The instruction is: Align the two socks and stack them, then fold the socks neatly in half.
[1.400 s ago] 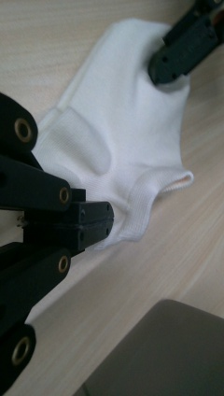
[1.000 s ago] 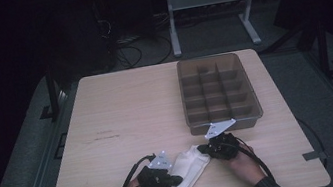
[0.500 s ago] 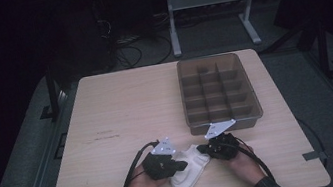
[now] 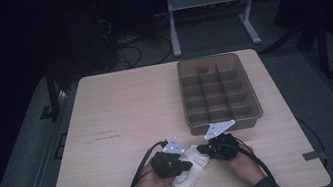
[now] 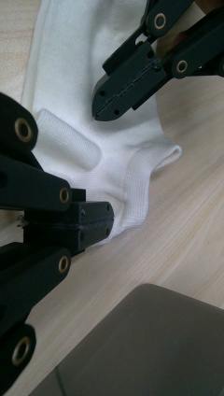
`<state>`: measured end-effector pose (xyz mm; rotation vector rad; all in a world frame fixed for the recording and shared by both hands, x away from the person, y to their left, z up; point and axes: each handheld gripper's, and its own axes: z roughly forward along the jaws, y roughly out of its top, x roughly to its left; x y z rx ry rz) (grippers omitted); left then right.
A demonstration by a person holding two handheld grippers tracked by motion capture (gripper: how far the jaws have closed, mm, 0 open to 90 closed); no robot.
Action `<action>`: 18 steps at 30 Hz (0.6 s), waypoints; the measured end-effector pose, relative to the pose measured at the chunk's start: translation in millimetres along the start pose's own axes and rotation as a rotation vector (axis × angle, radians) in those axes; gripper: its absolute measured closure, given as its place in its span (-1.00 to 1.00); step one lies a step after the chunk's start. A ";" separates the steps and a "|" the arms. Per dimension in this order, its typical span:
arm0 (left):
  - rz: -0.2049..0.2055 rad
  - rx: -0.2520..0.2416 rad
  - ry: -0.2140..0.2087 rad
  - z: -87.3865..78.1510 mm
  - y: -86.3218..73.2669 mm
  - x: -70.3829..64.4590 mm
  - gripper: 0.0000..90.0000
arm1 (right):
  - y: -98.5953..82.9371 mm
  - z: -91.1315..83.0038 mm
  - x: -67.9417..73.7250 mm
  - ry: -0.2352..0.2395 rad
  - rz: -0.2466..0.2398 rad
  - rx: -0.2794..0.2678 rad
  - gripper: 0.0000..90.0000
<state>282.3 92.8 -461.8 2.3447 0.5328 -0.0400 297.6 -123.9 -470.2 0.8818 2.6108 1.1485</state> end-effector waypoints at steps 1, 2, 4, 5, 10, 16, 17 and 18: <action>-0.001 0.002 0.003 -0.1 0.0 -0.3 1.00 | 0.0 0.0 0.0 0.000 0.001 0.000 1.00; -0.004 -0.002 0.000 0.1 -0.4 0.3 1.00 | 0.1 -0.1 0.1 -0.001 0.001 0.000 1.00; -0.017 -0.005 -0.002 0.2 -0.5 0.5 1.00 | 0.2 -0.8 0.3 0.001 0.002 -0.006 1.00; -0.016 -0.005 -0.001 0.2 -0.6 0.5 1.00 | 0.3 -1.6 -0.1 0.006 0.007 -0.013 0.97; -0.016 -0.006 -0.001 0.3 -0.6 0.7 1.00 | 1.6 -12.0 -2.6 -0.020 0.037 -0.065 0.73; -0.014 -0.005 -0.001 0.0 -0.8 0.3 1.00 | -3.0 -10.1 -7.6 -0.028 0.060 -0.044 0.55; -0.014 -0.005 0.000 0.0 -0.8 0.2 1.00 | -3.9 -9.4 -7.8 -0.023 0.065 -0.041 0.53; -0.013 -0.005 0.000 0.0 -0.8 0.1 1.00 | -4.8 -9.0 -7.6 -0.019 0.073 -0.039 0.53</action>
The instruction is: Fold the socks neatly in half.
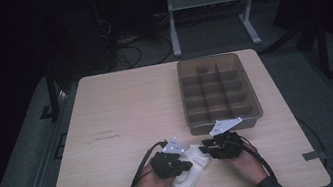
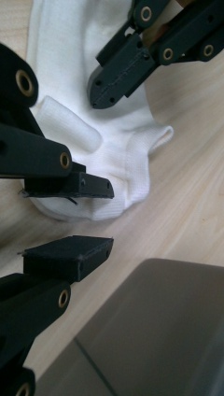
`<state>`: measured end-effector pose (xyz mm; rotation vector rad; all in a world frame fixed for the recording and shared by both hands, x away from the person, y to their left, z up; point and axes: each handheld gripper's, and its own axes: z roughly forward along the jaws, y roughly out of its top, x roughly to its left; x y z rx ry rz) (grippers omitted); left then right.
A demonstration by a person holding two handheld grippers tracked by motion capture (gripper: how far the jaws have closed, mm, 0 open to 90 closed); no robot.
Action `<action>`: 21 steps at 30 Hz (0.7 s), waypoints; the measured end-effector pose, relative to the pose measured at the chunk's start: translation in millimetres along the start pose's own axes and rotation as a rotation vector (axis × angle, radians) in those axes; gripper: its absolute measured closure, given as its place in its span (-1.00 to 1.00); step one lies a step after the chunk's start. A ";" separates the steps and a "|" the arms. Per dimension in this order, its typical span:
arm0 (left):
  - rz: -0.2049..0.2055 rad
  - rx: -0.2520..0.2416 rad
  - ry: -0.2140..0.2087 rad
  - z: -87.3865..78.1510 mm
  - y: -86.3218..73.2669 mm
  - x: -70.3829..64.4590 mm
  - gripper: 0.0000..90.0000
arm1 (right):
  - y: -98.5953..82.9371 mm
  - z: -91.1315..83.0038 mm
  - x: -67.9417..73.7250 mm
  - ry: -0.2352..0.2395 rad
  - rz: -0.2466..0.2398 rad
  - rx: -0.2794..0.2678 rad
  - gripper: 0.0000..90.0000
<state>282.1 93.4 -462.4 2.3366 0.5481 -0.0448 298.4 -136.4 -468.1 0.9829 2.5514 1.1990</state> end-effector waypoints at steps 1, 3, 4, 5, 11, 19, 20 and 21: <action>0.002 0.000 0.001 0.1 0.0 -0.1 1.00 | -0.8 0.6 -0.1 0.004 0.000 0.002 0.51; 0.002 0.000 0.001 0.1 0.0 0.0 1.00 | -2.4 1.7 -0.2 0.005 -0.010 0.007 0.49; 0.002 0.000 0.001 0.1 0.0 0.0 1.00 | -2.6 2.2 0.2 0.005 -0.006 0.007 0.47; 0.002 -0.001 0.001 0.1 -0.1 0.0 1.00 | -2.9 2.5 0.1 0.003 -0.009 0.008 0.47; 0.012 -0.004 0.008 0.4 -0.3 -1.1 1.00 | -6.0 4.3 0.0 0.021 -0.006 0.005 0.49; 0.016 -0.004 0.010 0.5 -0.3 -1.5 1.00 | -5.0 4.0 6.7 0.020 0.005 0.027 0.81; 0.016 -0.005 0.009 0.6 -0.4 -1.4 1.00 | -4.9 4.1 7.1 0.022 0.003 0.030 0.85; 0.015 -0.006 0.010 0.6 -0.5 -1.4 1.00 | -4.5 4.1 8.1 0.018 0.006 0.034 0.87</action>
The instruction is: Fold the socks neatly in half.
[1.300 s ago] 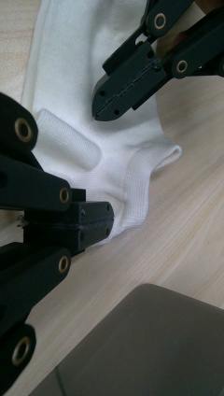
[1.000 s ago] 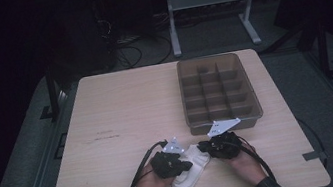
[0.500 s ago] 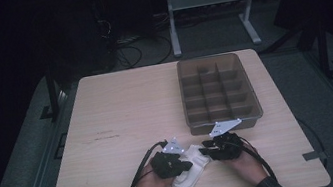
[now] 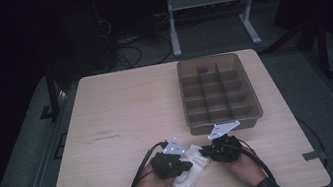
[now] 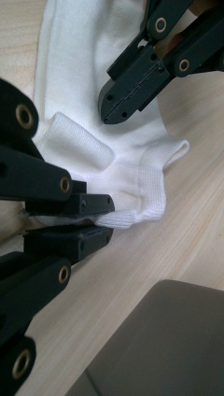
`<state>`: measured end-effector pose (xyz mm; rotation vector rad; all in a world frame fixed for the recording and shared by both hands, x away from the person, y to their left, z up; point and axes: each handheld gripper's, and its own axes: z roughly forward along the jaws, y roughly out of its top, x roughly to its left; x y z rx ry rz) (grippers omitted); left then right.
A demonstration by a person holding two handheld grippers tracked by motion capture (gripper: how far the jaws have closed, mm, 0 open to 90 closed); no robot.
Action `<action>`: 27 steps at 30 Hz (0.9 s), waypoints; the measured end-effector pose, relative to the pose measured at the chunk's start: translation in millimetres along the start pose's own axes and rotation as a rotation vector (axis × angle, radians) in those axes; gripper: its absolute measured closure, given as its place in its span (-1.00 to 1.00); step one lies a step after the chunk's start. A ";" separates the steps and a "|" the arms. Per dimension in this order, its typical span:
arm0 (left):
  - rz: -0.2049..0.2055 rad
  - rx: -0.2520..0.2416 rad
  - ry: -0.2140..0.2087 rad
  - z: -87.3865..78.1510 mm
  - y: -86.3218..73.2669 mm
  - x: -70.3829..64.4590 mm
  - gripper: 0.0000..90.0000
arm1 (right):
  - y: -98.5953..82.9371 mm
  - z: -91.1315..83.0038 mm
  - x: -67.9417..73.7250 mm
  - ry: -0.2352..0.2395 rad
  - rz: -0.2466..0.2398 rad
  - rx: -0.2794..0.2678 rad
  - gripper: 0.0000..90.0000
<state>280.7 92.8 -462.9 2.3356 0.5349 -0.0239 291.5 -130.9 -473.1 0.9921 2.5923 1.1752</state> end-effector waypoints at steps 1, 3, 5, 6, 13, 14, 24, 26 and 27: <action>-0.001 0.000 0.000 0.0 0.0 0.0 1.00 | 0.5 0.0 0.6 -0.002 0.006 0.004 0.88; 0.002 0.001 0.000 0.0 0.1 0.0 1.00 | 1.3 0.1 1.4 -0.008 0.008 0.008 0.90; 0.002 0.002 0.001 -0.1 0.2 -0.3 1.00 | 3.0 0.0 3.0 -0.022 -0.002 0.020 0.91; 0.004 0.004 0.003 -0.2 0.4 -0.6 1.00 | 4.2 -0.1 3.9 -0.036 -0.011 0.026 0.92; 0.009 0.010 0.007 -0.2 1.0 -1.0 1.00 | 12.2 -2.5 3.2 -0.074 -0.021 0.034 0.93; 0.009 0.011 0.008 -0.2 1.2 -1.1 1.00 | 13.5 -3.9 3.5 -0.072 -0.015 0.029 0.93; 0.007 0.007 0.014 0.4 1.6 -2.2 1.00 | 24.0 -18.8 4.5 -0.032 -0.014 -0.005 0.93; 0.012 0.013 0.017 0.1 1.7 -1.9 1.00 | 26.0 -21.7 5.5 -0.022 -0.019 -0.010 0.93; 0.008 0.010 0.015 0.3 1.7 -2.1 1.00 | 26.5 -22.5 6.1 -0.019 -0.018 -0.014 0.93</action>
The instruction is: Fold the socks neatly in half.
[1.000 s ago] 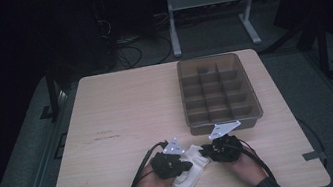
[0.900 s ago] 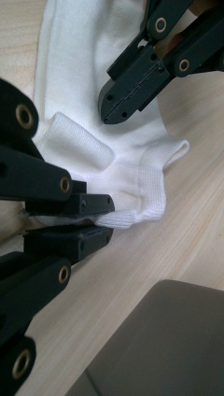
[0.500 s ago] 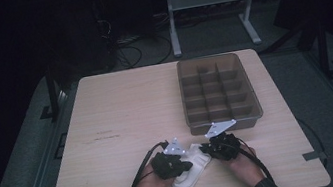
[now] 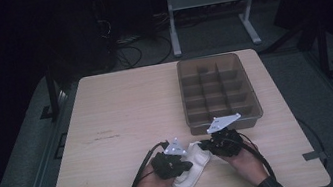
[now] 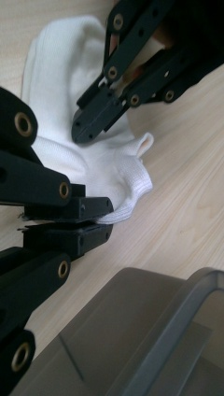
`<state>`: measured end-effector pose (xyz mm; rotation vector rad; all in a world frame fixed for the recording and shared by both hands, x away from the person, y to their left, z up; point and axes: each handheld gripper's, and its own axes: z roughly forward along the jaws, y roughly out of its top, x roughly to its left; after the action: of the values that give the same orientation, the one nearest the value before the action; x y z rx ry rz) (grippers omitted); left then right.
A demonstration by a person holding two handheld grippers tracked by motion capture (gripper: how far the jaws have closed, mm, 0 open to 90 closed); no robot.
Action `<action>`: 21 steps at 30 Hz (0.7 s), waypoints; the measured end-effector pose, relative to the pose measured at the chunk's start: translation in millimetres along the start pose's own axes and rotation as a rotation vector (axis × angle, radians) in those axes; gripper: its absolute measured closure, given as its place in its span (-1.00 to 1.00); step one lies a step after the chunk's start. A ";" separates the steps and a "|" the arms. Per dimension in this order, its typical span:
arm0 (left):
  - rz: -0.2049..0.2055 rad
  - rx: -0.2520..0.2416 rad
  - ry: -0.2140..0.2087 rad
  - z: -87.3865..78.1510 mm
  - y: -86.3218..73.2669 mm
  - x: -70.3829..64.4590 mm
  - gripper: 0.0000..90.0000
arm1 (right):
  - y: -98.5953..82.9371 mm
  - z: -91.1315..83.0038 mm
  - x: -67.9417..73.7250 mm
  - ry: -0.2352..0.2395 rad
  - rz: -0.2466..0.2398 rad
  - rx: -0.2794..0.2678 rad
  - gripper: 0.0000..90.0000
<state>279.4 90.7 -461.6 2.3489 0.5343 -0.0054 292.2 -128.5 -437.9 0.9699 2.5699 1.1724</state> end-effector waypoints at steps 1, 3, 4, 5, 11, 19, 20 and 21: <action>0.000 0.000 0.000 0.0 0.0 0.1 1.00 | 0.6 -1.0 1.2 0.002 0.002 -0.003 0.93; -0.001 -0.001 -0.001 0.1 -0.1 -0.1 1.00 | 1.6 -2.7 3.1 0.008 -0.003 -0.005 0.93; 0.000 0.000 -0.001 0.0 0.0 -0.2 1.00 | 2.3 -3.7 4.1 0.012 -0.005 -0.010 0.93; -0.001 0.000 -0.001 0.0 -0.1 -0.2 1.00 | 3.0 -4.9 5.5 0.019 0.000 -0.013 0.93; 0.000 0.001 -0.002 -0.1 0.1 0.4 1.00 | 6.2 -11.8 13.4 0.047 -0.010 -0.027 0.93; -0.001 0.000 -0.007 -0.3 -0.3 1.0 1.00 | 7.3 -15.6 22.8 0.107 -0.006 -0.044 0.93; -0.007 0.000 -0.008 -0.5 -0.5 1.3 1.00 | 7.4 -15.5 24.0 0.108 -0.007 -0.043 0.93; -0.012 -0.007 -0.011 -0.2 -1.0 1.7 1.00 | 7.4 -15.2 24.7 0.107 -0.009 -0.043 0.93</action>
<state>280.5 92.1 -462.4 2.3373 0.5424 -0.0219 270.7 -119.1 -419.2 0.9094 2.6151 1.3057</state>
